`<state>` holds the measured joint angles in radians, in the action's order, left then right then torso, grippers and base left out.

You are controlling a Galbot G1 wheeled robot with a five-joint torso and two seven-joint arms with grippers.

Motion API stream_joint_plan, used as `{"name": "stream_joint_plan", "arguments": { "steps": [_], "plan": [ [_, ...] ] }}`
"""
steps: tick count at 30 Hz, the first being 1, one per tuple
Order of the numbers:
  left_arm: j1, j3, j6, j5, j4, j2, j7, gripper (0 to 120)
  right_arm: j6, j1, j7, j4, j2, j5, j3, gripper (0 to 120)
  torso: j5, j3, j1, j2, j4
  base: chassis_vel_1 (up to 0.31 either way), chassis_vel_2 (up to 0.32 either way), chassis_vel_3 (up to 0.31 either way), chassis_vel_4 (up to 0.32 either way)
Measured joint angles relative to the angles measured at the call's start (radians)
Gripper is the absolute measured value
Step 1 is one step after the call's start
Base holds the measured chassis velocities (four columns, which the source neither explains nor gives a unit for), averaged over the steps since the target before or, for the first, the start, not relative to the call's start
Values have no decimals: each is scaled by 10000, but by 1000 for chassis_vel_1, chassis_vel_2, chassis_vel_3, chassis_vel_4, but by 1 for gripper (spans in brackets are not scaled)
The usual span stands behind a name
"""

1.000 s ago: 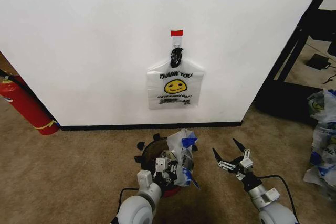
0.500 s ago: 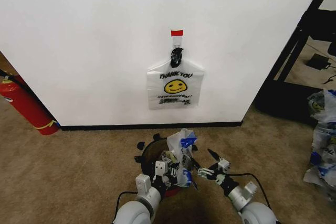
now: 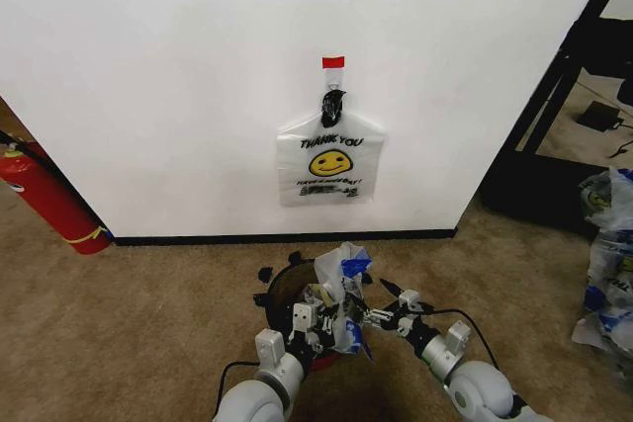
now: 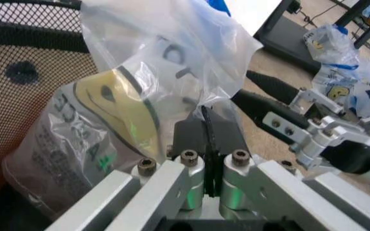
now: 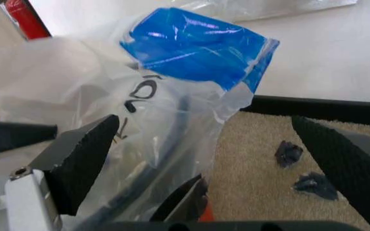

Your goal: Pick up the garbage bag from the wall and place it over the trash bin.

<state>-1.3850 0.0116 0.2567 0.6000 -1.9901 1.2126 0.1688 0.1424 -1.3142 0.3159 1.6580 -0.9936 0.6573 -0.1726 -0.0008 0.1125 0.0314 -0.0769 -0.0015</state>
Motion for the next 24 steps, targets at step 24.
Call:
{"name": "stream_joint_plan", "arguments": {
  "steps": [24],
  "plan": [
    [-274,-454,-148,34,-129,-29,17,0,158,116,226,-546,-204,-193,-112,100,-1,0,0,0,0,0,0,0,0]
  ]
}}
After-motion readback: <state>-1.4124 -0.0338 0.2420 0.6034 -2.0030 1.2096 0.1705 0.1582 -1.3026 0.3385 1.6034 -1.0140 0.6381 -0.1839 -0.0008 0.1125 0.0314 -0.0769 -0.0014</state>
